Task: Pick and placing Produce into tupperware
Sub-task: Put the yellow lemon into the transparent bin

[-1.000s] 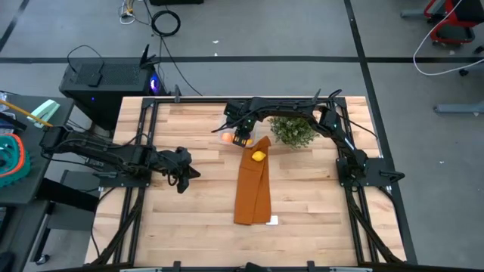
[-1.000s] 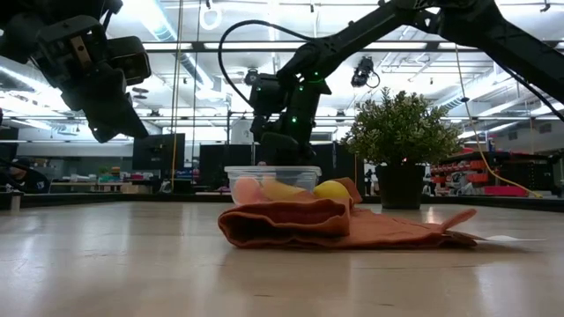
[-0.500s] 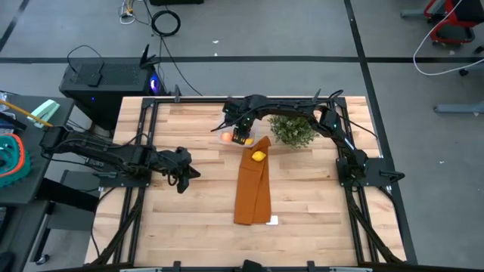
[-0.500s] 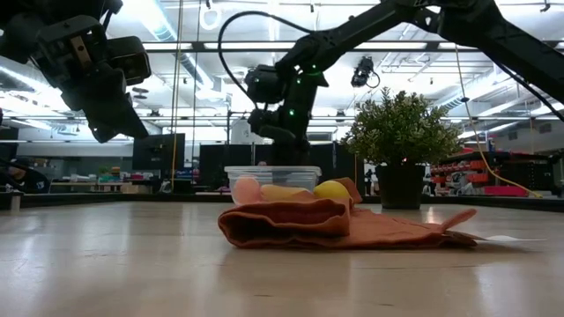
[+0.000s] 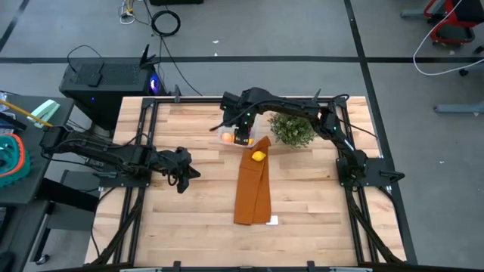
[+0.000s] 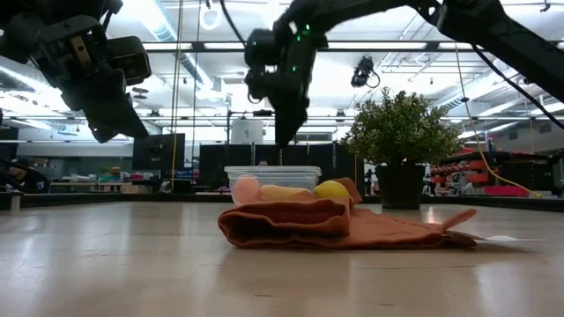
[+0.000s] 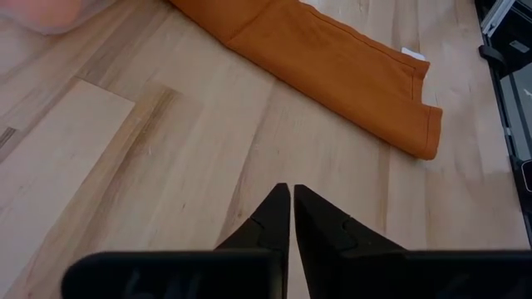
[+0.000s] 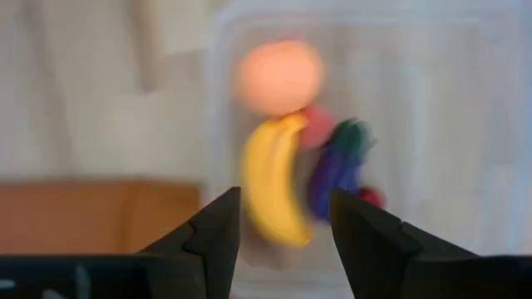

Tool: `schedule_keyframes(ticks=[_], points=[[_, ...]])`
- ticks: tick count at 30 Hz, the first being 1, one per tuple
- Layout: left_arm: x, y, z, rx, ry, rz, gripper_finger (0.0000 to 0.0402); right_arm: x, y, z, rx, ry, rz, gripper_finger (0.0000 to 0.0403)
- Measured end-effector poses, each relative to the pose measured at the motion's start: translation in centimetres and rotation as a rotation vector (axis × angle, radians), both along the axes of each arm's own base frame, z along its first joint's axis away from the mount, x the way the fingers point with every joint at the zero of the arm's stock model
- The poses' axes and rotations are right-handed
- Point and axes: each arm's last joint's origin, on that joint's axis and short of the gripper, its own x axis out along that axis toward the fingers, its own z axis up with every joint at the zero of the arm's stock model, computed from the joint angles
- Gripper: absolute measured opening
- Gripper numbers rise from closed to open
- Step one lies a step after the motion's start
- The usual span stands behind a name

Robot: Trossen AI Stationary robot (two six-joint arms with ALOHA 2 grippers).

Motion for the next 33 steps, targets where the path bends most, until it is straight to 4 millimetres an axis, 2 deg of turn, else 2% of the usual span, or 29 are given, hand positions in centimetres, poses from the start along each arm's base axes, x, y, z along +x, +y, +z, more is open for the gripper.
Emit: schedule_keyframes(ticks=[4,11,19,24,29,33], points=[[0.0,0.0,0.0,0.000,0.000,0.000,0.0022,-0.4,2.8,0.7,0.029,0.095,0.094,0.0181],[0.0,0.0,0.0,0.021,-0.001,-0.016,0.0022,-0.6,7.5,0.5,0.058,0.211,0.186,0.0174],[0.0,0.0,0.0,0.020,-0.001,-0.015,0.0031,-0.4,10.2,0.6,0.075,0.229,0.067,0.0175],[0.0,0.0,0.0,0.021,0.000,-0.016,0.0028,-0.7,12.3,1.7,0.075,0.217,0.064,0.0170],[0.0,0.0,0.0,0.028,0.003,-0.020,0.0032,-2.2,13.7,2.2,0.074,0.213,0.005,0.0166],[0.0,0.0,-0.1,0.029,0.005,-0.021,0.0036,-5.0,15.0,1.6,0.090,0.160,-0.098,0.0167]])
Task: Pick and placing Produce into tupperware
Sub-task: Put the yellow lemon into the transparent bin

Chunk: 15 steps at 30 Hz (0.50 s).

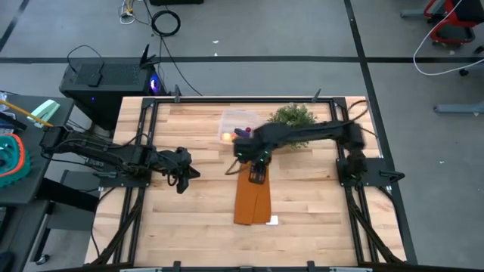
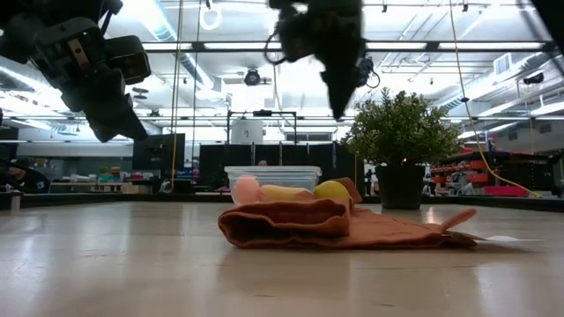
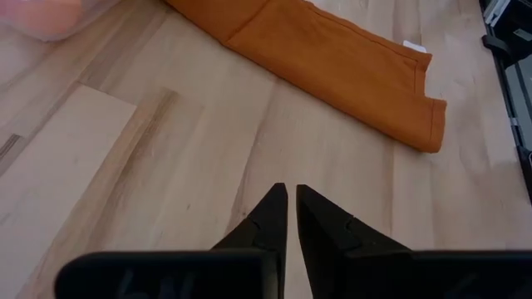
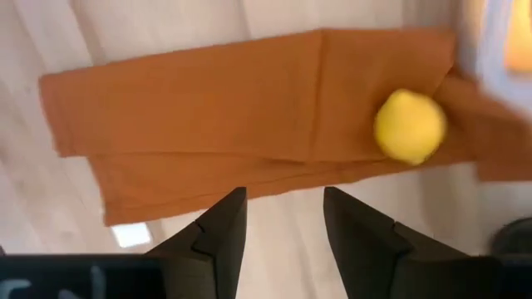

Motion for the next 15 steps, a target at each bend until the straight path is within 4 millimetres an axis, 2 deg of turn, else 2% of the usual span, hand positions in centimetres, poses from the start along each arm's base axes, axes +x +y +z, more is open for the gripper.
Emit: schedule_keyframes(ticks=[5,8,11,15], points=[[0.0,0.0,0.0,0.020,-0.002,-0.003,0.0032,-3.0,0.7,-1.2,-0.054,-0.155,-0.062,0.0167],[0.0,0.0,0.0,0.020,-0.001,-0.004,0.0030,-4.2,0.5,-2.6,-0.089,-0.134,-0.002,0.0170],[0.0,0.0,0.0,0.020,0.001,-0.004,0.0033,-4.8,-0.3,-4.4,-0.110,-0.072,0.058,0.0179],[0.0,0.0,0.0,0.009,0.002,0.004,0.0036,-4.3,-2.0,-6.2,-0.125,-0.023,0.125,0.0201]])
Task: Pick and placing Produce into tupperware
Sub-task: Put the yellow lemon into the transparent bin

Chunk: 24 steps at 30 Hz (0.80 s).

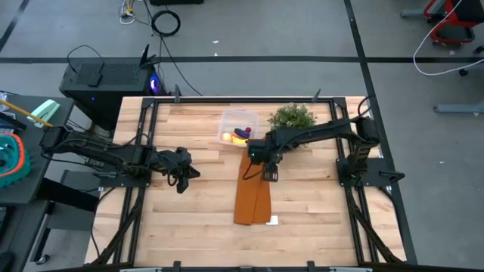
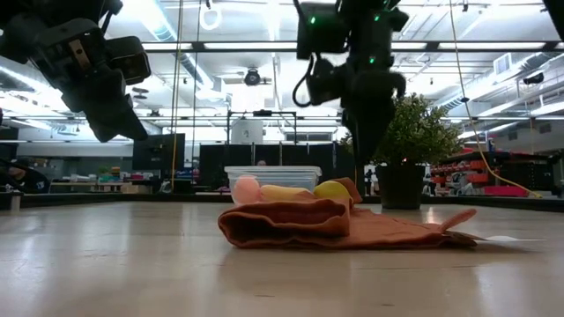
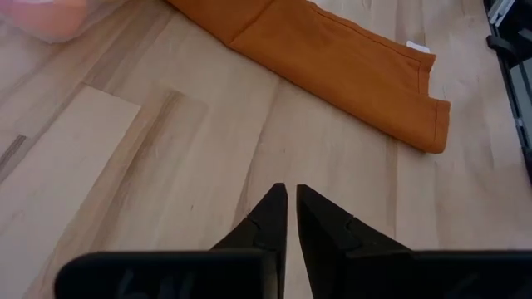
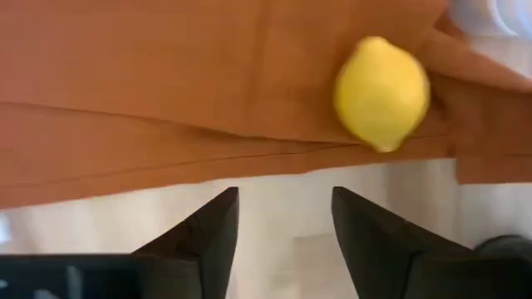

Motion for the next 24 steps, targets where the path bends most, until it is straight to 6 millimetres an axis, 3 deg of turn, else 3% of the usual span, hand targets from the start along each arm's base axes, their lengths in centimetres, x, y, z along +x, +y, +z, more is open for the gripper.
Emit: schedule_keyframes(ticks=[5,14,24], points=[[0.0,0.0,0.0,-0.022,0.001,0.017,0.0031,0.4,-1.4,-0.3,-0.014,-0.011,0.067,0.0242],[0.0,0.0,0.0,-0.030,0.001,0.026,0.0031,1.4,-1.8,-0.3,-0.068,-0.101,0.161,0.0328],[0.0,0.0,0.0,-0.030,0.001,0.026,0.0030,1.7,-2.7,-0.5,-0.166,-0.105,0.123,0.0322]])
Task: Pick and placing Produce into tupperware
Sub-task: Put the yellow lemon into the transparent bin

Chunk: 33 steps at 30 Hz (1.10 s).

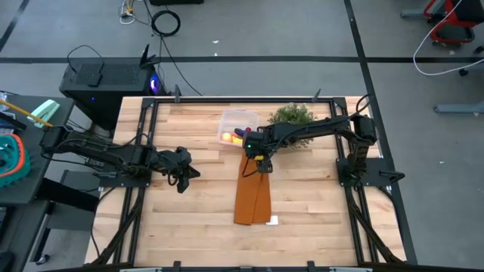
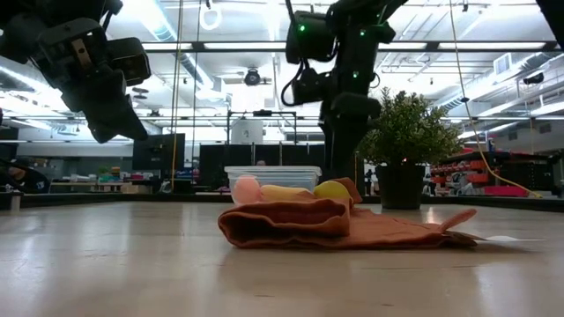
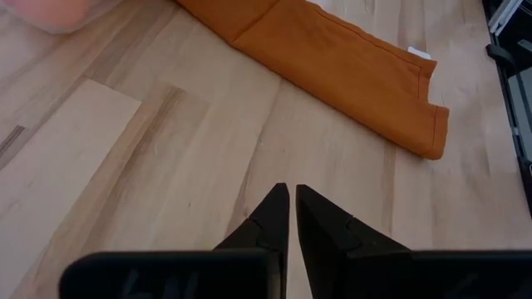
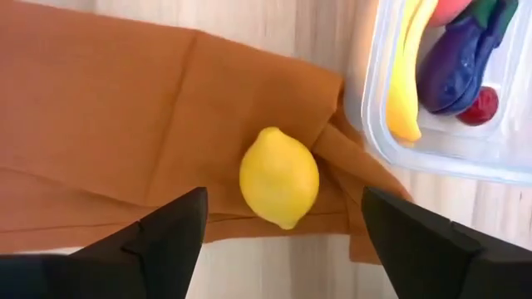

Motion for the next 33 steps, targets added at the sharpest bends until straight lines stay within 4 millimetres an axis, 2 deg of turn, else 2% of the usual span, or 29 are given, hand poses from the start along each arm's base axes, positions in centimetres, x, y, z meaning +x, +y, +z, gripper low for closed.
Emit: schedule_keyframes(ticks=[10,22,33], points=[[0.0,0.0,0.0,0.000,0.003,0.000,0.0036,0.7,0.3,-2.0,0.011,0.037,0.002,0.0321],[-0.2,0.0,-0.2,0.004,0.028,0.000,0.0028,0.9,-0.5,-3.8,0.027,0.084,-0.028,0.0320],[-0.2,0.0,-0.3,0.006,0.037,0.000,0.0038,1.0,-0.7,-3.8,0.041,0.067,-0.039,0.0306]])
